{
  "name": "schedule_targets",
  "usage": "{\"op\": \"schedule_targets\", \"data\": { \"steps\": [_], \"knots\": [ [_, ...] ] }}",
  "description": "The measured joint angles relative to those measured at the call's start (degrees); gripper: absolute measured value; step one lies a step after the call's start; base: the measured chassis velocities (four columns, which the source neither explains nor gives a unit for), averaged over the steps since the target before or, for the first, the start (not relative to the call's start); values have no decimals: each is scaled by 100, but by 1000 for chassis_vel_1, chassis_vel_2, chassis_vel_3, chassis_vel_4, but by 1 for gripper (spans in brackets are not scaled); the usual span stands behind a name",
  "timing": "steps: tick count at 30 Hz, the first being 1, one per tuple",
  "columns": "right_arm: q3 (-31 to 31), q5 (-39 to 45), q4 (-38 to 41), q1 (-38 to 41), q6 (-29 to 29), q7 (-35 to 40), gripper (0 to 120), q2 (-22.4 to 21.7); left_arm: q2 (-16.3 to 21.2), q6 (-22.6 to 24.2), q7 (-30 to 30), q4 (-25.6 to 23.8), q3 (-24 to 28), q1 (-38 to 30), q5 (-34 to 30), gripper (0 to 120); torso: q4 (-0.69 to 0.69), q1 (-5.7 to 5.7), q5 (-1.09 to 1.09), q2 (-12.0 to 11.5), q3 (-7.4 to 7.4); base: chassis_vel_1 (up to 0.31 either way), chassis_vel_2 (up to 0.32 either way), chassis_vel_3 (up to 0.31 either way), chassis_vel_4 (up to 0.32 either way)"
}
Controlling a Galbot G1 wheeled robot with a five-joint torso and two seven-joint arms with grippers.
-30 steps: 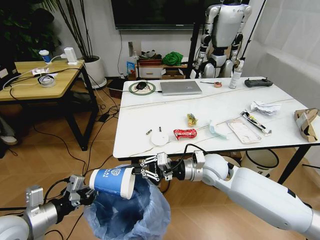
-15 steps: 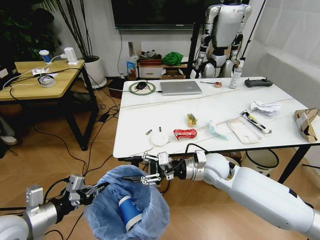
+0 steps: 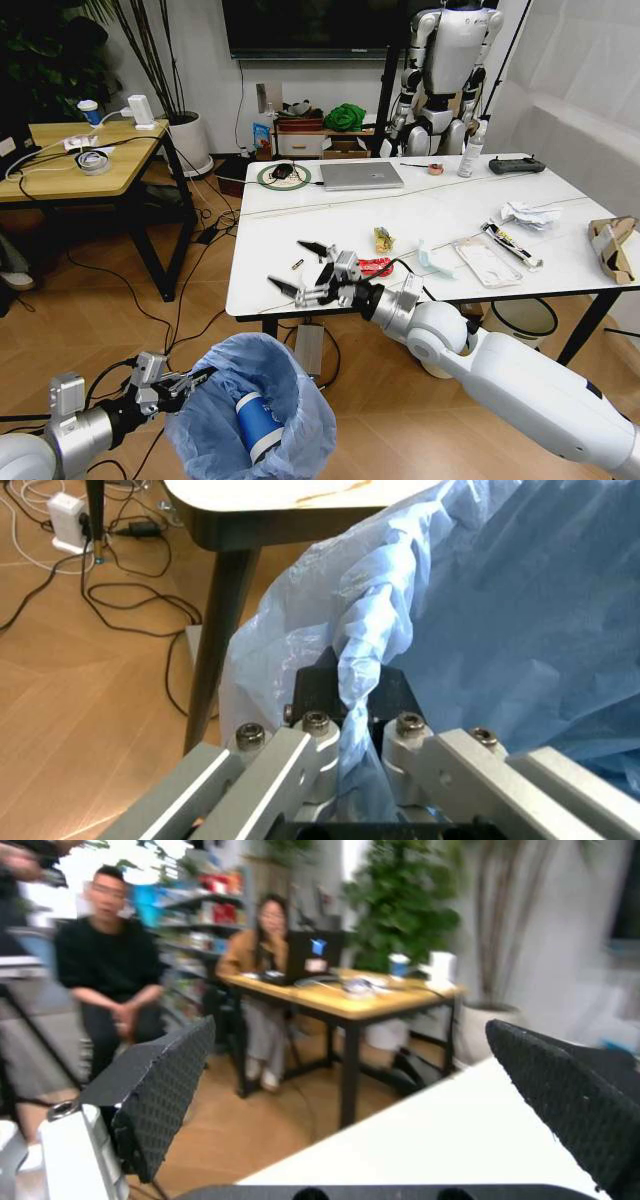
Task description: Pick up the trash bin and place the trash from the table into it.
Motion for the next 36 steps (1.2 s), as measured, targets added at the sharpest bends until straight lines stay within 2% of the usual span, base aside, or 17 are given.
{"op": "schedule_targets", "data": {
  "steps": [3, 6, 8, 10, 13, 20, 27, 36],
  "knots": [
    [-77, 29, -3, 127, -330, 402, 100, 61, -20, -4, 9, -13, -2, 10, 15, 0, 0, 0, -1, 0, 0, 0, 0, 0, 0],
    [-175, 292, -19, 373, -1371, 1154, 100, 230, -52, -14, 47, -29, -3, 28, 54, 0, 2, 0, 0, 0, 0, 0, 0, 0, 0],
    [-173, 349, -23, 413, -1579, 1243, 100, 258, -54, -17, 53, -29, -4, 31, 60, 0, 2, 0, -1, 0, 0, 0, 0, 0, 0],
    [-81, 655, -24, 532, -2469, 1449, 100, 341, -53, -21, 70, -29, -8, 33, 64, 0, 2, 0, -1, 0, 0, 0, 0, 0, 0],
    [51, 955, -81, 606, -3288, 1513, 100, 426, -53, -28, 87, -23, -10, 30, 72, 0, 1, 0, -1, 0, 0, 0, 0, 0, 0],
    [149, 1023, -231, 622, -4021, 1465, 100, 567, -53, -31, 92, 6, 15, 1, 80, 0, 0, 0, -1, 0, 0, 0, 0, 0, 0],
    [110, 990, -399, 651, -4432, 1637, 100, 783, -56, -33, 90, 27, 24, -11, 84, 0, 0, 0, -1, 0, 0, 0, 0, 0, 0],
    [-36, 707, -754, 708, -4463, 1663, 100, 990, -71, -41, 96, 54, 21, -21, 85, 0, 1, 0, -1, 0, 0, 0, 0, 0, 0]
  ]
}}
